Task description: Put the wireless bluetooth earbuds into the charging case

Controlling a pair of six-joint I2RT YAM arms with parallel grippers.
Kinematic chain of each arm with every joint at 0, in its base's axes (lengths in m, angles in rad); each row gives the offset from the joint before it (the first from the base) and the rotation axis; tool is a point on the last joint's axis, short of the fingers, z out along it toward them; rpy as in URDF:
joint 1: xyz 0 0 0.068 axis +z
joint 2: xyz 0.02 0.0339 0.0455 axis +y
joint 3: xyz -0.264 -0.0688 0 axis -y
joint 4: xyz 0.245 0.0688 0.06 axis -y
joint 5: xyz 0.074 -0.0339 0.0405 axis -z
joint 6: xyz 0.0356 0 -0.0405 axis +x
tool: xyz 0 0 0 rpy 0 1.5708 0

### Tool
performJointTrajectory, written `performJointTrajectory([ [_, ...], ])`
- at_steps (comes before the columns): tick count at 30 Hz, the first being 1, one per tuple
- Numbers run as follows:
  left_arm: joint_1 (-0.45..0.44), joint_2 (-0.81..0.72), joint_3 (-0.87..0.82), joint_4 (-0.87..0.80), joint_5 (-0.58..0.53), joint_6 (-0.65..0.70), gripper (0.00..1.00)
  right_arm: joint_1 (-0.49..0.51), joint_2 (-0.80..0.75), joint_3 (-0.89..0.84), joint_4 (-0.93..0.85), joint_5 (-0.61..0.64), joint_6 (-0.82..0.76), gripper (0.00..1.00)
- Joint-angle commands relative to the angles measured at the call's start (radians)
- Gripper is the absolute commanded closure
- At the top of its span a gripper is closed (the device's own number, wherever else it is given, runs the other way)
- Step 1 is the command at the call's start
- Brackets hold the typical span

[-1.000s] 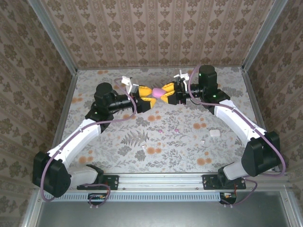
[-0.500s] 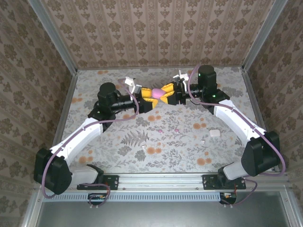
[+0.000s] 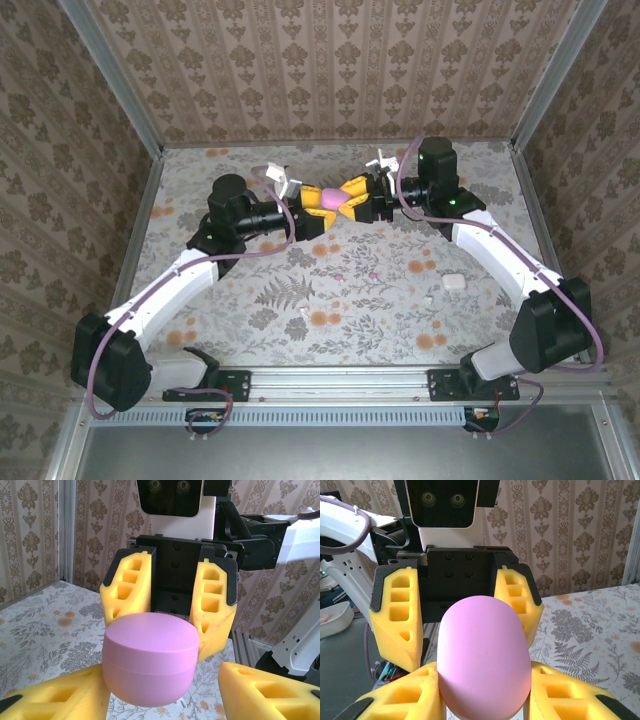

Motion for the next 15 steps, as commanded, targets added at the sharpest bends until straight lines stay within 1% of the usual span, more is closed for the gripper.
performJointTrajectory([
  [1, -0.010, 0.003, 0.038, 0.012, 0.016, 0.015, 0.42, 0.007, -0.006, 0.023, -0.013, -0.022, -0.022, 0.63],
  [9, -0.013, 0.006, 0.042, 0.005, 0.012, 0.018, 0.41, 0.008, -0.003, 0.026, -0.022, -0.025, -0.034, 0.63],
  [15, -0.014, 0.006, 0.042, -0.002, 0.007, 0.028, 0.39, 0.007, -0.002, 0.033, -0.040, -0.031, -0.040, 0.63],
])
